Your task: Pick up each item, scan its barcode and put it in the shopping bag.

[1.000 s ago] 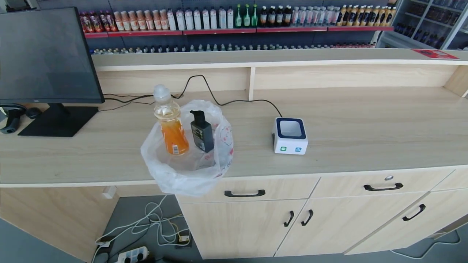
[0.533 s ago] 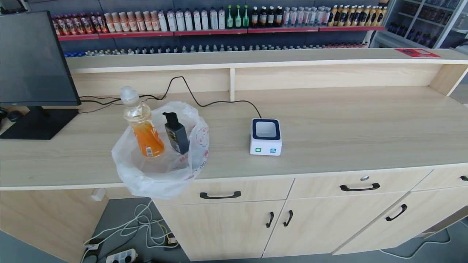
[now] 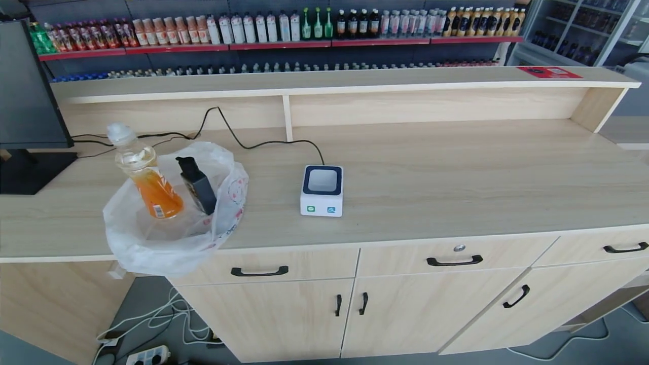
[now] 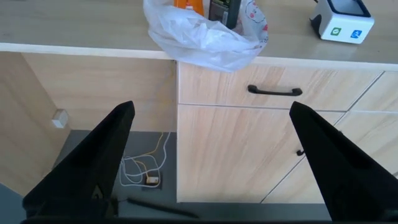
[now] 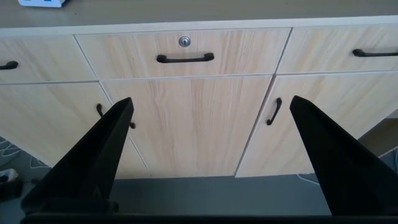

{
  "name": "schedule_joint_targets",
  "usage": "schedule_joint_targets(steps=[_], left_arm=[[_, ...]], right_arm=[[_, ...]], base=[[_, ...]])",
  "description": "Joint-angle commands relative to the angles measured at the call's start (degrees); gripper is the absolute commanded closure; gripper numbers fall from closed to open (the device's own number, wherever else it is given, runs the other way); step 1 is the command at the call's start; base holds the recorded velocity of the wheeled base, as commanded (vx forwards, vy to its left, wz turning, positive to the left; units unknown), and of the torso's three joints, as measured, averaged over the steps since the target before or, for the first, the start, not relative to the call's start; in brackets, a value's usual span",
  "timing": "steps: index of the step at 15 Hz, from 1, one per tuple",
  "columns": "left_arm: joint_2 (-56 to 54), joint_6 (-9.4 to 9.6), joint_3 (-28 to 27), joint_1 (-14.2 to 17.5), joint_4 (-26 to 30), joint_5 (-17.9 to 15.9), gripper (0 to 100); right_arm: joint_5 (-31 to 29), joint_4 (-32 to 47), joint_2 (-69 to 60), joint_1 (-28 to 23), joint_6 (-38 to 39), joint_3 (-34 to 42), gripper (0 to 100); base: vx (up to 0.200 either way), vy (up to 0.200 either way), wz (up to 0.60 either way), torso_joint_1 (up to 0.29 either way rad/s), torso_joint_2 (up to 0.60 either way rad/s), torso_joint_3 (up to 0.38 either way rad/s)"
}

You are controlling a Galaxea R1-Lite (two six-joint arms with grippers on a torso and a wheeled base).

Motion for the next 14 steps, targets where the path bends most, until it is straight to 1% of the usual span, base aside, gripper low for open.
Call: schedule_joint_targets(steps=[1, 4, 8, 14], left_arm=[[-0.02, -0.02, 0.0, 0.0, -0.04, 0.01, 0], [-0.02, -0.02, 0.0, 0.0, -0.04, 0.01, 0], [-0.02, -0.11, 0.0, 0.0, -0.04, 0.01, 0], [-0.02, -0.11, 0.0, 0.0, -0.04, 0.01, 0]], right_arm=[[0.02, 0.0, 0.1, -0.02, -0.04, 0.01, 0], [0.02, 0.0, 0.1, -0.02, 0.05, 0.01, 0], [0.02, 0.0, 0.1, -0.02, 0.05, 0.01, 0], [0.02, 0.0, 0.1, -0.02, 0.05, 0.01, 0]], base=[[0.0, -0.2, 0.0, -0.002, 0.01, 0.002], [0.0, -0.2, 0.0, 0.005, 0.01, 0.004], [0.0, 0.0, 0.0, 0.0, 0.0, 0.0], [-0.2, 0.0, 0.0, 0.006, 0.01, 0.002]])
